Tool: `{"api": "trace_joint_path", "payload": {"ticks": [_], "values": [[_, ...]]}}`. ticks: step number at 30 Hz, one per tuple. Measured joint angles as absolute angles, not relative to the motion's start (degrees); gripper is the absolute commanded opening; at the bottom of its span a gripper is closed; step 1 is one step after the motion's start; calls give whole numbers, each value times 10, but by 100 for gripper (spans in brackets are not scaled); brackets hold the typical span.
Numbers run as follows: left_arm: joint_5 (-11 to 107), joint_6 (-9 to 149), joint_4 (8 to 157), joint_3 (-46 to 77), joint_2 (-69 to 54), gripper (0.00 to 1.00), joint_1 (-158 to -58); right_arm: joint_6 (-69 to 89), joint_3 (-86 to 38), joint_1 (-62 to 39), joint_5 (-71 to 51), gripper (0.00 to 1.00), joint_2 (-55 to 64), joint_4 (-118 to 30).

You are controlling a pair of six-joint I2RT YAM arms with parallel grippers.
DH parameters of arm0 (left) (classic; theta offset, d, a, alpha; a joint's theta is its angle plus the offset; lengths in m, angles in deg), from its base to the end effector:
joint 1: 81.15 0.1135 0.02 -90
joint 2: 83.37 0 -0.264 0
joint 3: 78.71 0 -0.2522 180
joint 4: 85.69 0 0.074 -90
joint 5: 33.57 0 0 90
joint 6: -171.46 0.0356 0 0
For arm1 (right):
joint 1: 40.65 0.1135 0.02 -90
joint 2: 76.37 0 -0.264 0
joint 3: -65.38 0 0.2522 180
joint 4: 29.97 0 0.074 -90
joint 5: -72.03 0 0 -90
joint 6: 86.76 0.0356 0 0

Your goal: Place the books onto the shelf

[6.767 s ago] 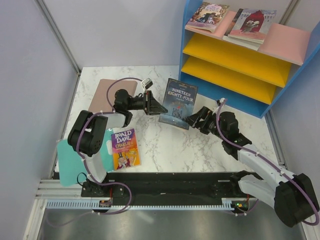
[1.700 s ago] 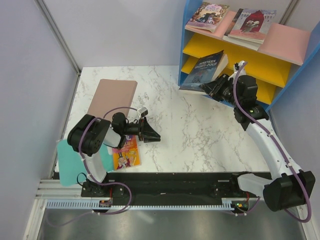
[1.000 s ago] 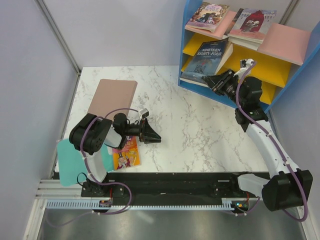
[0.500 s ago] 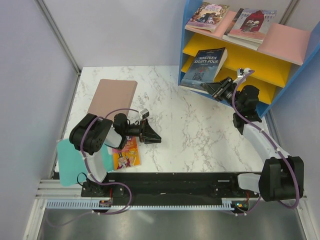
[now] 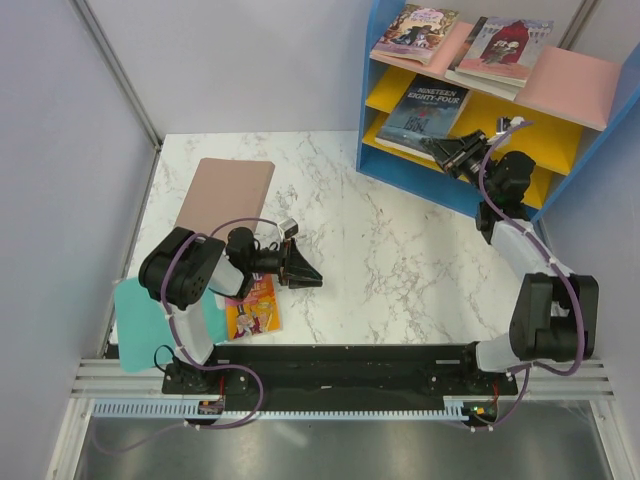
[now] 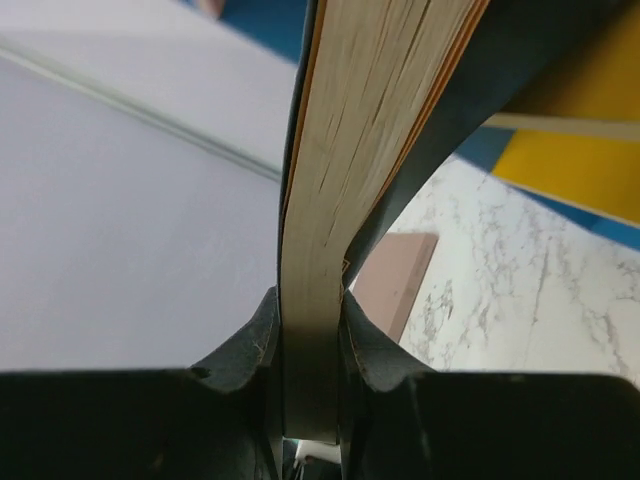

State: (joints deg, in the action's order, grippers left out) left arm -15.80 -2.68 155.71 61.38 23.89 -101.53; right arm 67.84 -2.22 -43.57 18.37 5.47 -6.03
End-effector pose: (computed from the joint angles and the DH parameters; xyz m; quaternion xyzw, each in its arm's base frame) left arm 0.2505 -0.1292 0.1241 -0.0181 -0.7180 0.6957 0.0152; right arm 0.3288 0.0043 0.3301 0.1423 0.6418 0.5449 0.5205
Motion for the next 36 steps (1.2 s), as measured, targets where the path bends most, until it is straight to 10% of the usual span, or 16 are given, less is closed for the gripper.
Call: {"api": "trace_joint_path", "payload": {"ticks": [14,24,36], "values": [[-158,-27,1557,617,239,38,-1017,741,-83,-468,169,17,165,-26],[-158,-27,1557,617,239,38,-1022,757,-93,-469,168,59,166,-43],[-158,-26,1557,627,239,38,-1028,720,-65,-472,154,71,92,-97]]}}
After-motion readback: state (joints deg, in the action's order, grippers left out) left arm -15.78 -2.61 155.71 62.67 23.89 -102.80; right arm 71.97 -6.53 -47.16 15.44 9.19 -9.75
